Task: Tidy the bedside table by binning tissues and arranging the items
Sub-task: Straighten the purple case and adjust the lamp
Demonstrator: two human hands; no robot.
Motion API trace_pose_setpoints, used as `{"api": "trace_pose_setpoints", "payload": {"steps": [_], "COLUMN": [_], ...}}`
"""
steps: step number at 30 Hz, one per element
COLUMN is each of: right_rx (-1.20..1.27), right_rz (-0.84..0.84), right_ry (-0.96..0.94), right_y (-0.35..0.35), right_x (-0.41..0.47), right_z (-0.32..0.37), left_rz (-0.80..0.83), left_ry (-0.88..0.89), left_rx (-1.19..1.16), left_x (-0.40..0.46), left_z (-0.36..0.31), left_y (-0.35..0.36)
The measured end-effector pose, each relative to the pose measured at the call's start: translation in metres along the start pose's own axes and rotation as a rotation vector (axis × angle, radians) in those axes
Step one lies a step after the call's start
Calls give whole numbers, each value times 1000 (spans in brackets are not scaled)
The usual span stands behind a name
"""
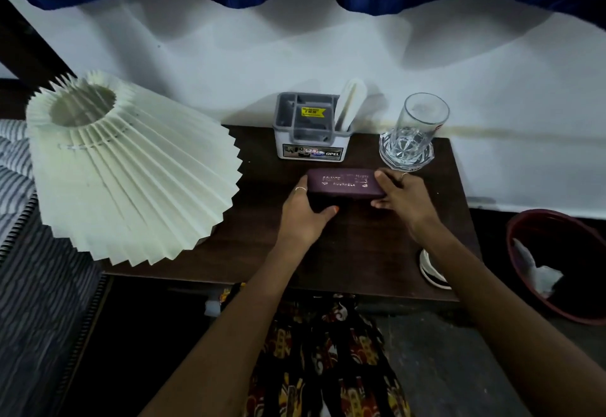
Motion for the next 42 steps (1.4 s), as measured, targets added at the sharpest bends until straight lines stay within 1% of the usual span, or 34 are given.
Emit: {"api": "trace_pose_setpoints", "payload": {"steps": [4, 7, 11, 16, 18, 21, 23, 25, 27, 30, 32, 36, 39, 42], "right_rx": [-160, -195, -177, -212, -253, -341, -363, -371, -403, -467, -500, -508, -512, -556], "right_rz": [-105, -128, -138, -115, -140, -186, -158, -69, 73, 294, 377, 413, 405, 389], "right_ry": [-137, -196, -167, -147, -187, -275, -355, -426, -497, -603, -633, -593, -615, -594], "right_y": [-5, -6, -9, -13, -13, -7, 9, 34, 65, 111, 136, 172, 192, 204], "right_x": [3, 1, -6, -28, -44, -75, -102, -133, -162, -202, -220, -228, -224, -217], "right_z": [8, 12, 9, 12, 18, 33, 43, 50, 53, 49, 45, 42, 43, 38], "left_rz": [-48, -41, -34, -54, -116, -298, -428, -504, -472, -332, -262, -194, -147, -168], "left_ry": [-13, -12, 1, 58, 56, 19, -35, -66, -59, -38, -2, 13, 2, 35], "left_rx": [-12, -6, 9, 72, 97, 156, 161, 172, 212, 262, 299, 345, 413, 438], "left_x": [2, 0, -12, -56, -75, -96, -106, -106, -97, -77, -66, -39, -18, -8], "left_z": [1, 0, 3, 31, 48, 74, 88, 100, 108, 116, 116, 122, 139, 149], "left_y": [3, 2, -20, -81, -114, -169, -204, -229, -240, -239, -233, -223, -217, -214]}}
Point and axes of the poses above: each hand's wrist, its own x-axis towards the middle knuckle, its own y-axis out of the palm, z = x × y, the point moved 7 cm from there along x, towards the middle knuckle, and after that the axes turned 14 degrees about -z, right-handed, at the moved point
